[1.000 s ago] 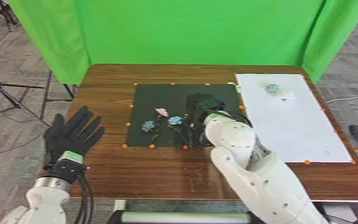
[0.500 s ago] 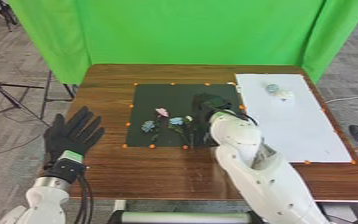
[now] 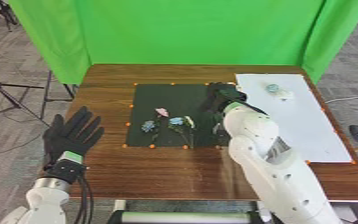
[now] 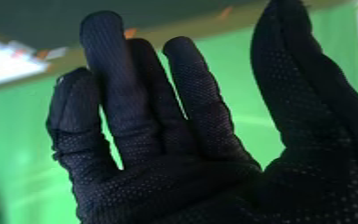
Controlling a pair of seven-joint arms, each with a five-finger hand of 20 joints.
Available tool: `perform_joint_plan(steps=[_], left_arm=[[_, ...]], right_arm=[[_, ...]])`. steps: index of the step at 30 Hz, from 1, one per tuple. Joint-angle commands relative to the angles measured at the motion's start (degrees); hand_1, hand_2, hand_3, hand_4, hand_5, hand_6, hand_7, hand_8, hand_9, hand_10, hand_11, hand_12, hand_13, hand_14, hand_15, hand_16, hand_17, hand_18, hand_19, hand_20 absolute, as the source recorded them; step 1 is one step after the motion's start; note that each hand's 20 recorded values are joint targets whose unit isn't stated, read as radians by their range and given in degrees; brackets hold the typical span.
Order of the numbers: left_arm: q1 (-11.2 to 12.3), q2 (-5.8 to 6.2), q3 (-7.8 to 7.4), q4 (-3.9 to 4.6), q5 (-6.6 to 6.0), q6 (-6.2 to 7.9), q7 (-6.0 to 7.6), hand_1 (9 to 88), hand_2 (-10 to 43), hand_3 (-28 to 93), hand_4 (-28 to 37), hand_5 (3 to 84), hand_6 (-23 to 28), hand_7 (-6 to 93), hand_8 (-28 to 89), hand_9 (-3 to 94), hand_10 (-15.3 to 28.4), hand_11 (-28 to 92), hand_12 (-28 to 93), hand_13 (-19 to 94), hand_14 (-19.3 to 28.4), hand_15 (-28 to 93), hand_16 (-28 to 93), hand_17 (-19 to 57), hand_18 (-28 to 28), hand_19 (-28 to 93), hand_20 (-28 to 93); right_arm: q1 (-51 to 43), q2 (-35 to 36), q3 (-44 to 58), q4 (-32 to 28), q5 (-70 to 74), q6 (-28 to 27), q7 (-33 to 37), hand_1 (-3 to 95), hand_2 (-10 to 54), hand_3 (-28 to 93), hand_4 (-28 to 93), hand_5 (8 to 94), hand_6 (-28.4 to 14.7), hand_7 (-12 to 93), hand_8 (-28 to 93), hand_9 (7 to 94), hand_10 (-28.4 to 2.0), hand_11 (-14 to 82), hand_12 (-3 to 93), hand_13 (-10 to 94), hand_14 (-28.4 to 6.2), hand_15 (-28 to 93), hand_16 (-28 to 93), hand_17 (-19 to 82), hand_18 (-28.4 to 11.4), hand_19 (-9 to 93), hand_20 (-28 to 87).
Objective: Arrange flowers
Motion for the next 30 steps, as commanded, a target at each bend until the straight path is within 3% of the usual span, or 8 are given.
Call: perform_joint_plan(steps=[1, 2, 4, 10, 19, 21, 25, 30], left_arm=[[1.5, 0.65, -0.44, -1.34, 0.56, -2.70, 1.30, 23.4, 9.0, 72, -28.3, 37.3, 7.0, 15.6, -9, 31.0, 11.9, 17, 12, 21, 13.5, 31, -6, -6.8, 13.7, 33, 11], [1.7, 1.08, -0.36, -1.48, 0.38, -2.47, 2.11, 23.3, 8.9, 72, -28.3, 37.3, 7.0, 15.6, -9, 31.0, 11.9, 17, 12, 21, 13.5, 31, -6, -6.9, 13.7, 33, 11], [2.0, 0.61, -0.81, -1.59, 0.88, -2.17, 1.84, 23.3, 8.9, 72, -28.3, 37.3, 7.0, 15.5, -9, 31.0, 11.9, 17, 12, 21, 13.5, 31, -6, -6.8, 13.7, 33, 11], [2.0, 1.04, -0.44, -1.67, 0.43, -1.90, 2.57, 23.1, 9.0, 72, -28.3, 37.3, 6.9, 15.3, -9, 31.1, 11.9, 17, 12, 21, 13.5, 31, -6, -7.0, 13.8, 33, 11], [1.4, 1.33, 0.31, -1.68, 0.24, -1.00, 3.28, 23.3, 8.7, 72, -28.3, 36.9, 6.8, 15.1, -9, 29.8, 11.4, 16, 12, 20, 12.9, 29, -5, -6.9, 13.8, 33, 11], [1.3, 1.55, 0.81, -1.50, -0.43, -0.69, 4.14, 23.5, 8.4, 72, -28.3, 36.8, 6.8, 15.2, -9, 29.8, 11.4, 16, 12, 20, 12.9, 29, -5, -6.9, 13.7, 33, 11], [1.2, 1.55, 0.99, -1.50, -0.69, -0.50, 4.44, 24.0, 7.7, 72, -28.3, 37.3, 6.9, 15.5, -9, 30.5, 11.4, 17, 12, 21, 13.2, 30, -5, -6.9, 13.7, 33, 11], [1.2, 1.51, 0.49, -1.78, -0.56, 0.68, 3.41, 24.2, 7.5, 72, -28.3, 37.5, 7.0, 15.5, -9, 30.7, 11.4, 17, 12, 21, 13.1, 30, -5, -6.9, 13.8, 33, 12]], right_arm=[[0.9, 10.3, 7.3, 4.0, -2.1, 6.4, 5.8, 38.2, -9.5, 75, -28, 49.1, -9.4, 13, -10, 46.1, -19.4, 9.4, 13.7, 45, -17.4, 38, 12, 31, -24.5, 80, 33], [1.3, 10.8, 7.9, 5.2, -2.1, 7.0, 6.1, 38.3, -9.5, 76, -28, 48.5, -9.6, 13, -10, 45.1, -19.5, 9.4, 13.6, 43, -17.5, 37, 11, 31, -24.4, 79, 32], [2.1, 11.7, 8.7, 7.8, -1.4, 7.1, 6.9, 39.7, -9.5, 77, -28, 46.5, -10.1, 13, -10, 42.5, -19.7, 9.9, 12.6, 38, -17.6, 35, 8, 29, -23.6, 77, 27], [4.2, 14.0, 8.9, 11.7, -1.0, 4.6, 7.4, 40.5, -9.5, 80, -28, 40.8, -13.2, 10, -10, 34.8, -20.8, 10.7, 10.9, 28, -19.1, 34, 5, 24, -22.8, 72, 22], [9.7, 13.8, 6.8, 21.0, 1.8, 1.4, 4.2, 42.2, -9.5, 80, -28, 38.9, -13.7, 9, -10, 28.8, -19.4, 11.0, 8.2, 24, -17.6, 31, 1, 21, -21.4, 68, 19], [10.5, 13.6, 6.4, 22.6, 2.1, -3.6, 2.9, 43.2, -9.5, 81, -28, 39.4, -12.6, 10, -10, 29.6, -17.5, 12.2, 7.2, 25, -16.8, 31, 1, 21, -21.8, 69, 19], [8.9, 13.4, 6.4, 23.9, 1.8, -2.4, 2.8, 46.3, -9.5, 80, -28, 39.3, -10.7, 11, -12, 30.7, -15.4, 13.0, 5.7, 30, -15.0, 30, 3, 24, -22.8, 73, 22], [7.1, 12.9, 7.9, 24.7, 3.2, -4.5, 0.2, 51.7, -9.5, 76, -28, 50.5, -4.3, 16, -14, 49.4, -10.1, 12.8, 8.5, 49, -11.3, 30, 8, 30, -22.1, 78, 28]])
